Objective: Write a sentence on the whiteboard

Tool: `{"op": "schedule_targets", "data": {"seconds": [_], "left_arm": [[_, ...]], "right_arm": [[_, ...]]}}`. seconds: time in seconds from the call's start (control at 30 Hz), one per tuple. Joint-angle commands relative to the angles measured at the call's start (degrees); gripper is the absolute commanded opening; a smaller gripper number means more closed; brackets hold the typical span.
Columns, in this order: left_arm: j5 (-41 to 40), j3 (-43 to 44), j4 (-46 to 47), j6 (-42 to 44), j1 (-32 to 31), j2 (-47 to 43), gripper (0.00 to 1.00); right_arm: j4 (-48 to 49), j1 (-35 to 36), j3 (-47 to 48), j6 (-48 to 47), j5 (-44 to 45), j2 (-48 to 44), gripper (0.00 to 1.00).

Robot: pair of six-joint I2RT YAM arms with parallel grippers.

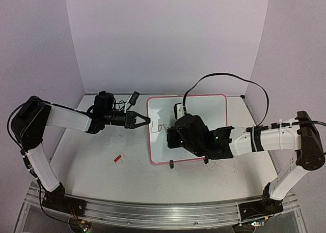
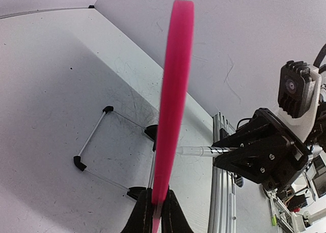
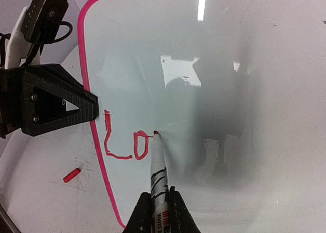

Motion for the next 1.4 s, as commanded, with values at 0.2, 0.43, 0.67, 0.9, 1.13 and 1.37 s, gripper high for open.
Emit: {"op": "schedule_targets", "data": {"seconds": [0.2, 0.43, 0.67, 0.9, 1.13, 1.37], "left_arm": [[3.8, 1.7, 1.1, -1.4, -0.9, -0.1, 0.0], [3.9, 1.7, 1.1, -1.4, -0.9, 0.0, 0.0], [3.9, 1.7, 1.1, -1.4, -0.9, 0.1, 0.0], [3.9, 1.7, 1.1, -1.4, -0.9, 0.1, 0.0], [3.8, 1.5, 1.1, -1.4, -0.9, 0.0, 0.0], [3.9, 1.3, 1.1, -1.3, -1.0, -0.1, 0.0]], "right_arm": [[0.5, -0.7, 1.1, 0.3, 1.1, 0.6, 0.0], [-1.3, -0.4, 0.2, 2.3, 0.7, 0.1, 0.0], [-1.7, 0.3, -0.5, 3.3, 0.5, 0.1, 0.0], [-2.1, 0.5, -1.5, 4.4, 0.3, -0.3, 0.0], [-2.3, 0.9, -1.9, 5.0, 0.1, -0.1, 0.0], [-2.8, 1.3, -2.3, 6.0, 0.2, -0.2, 0.0]]}}
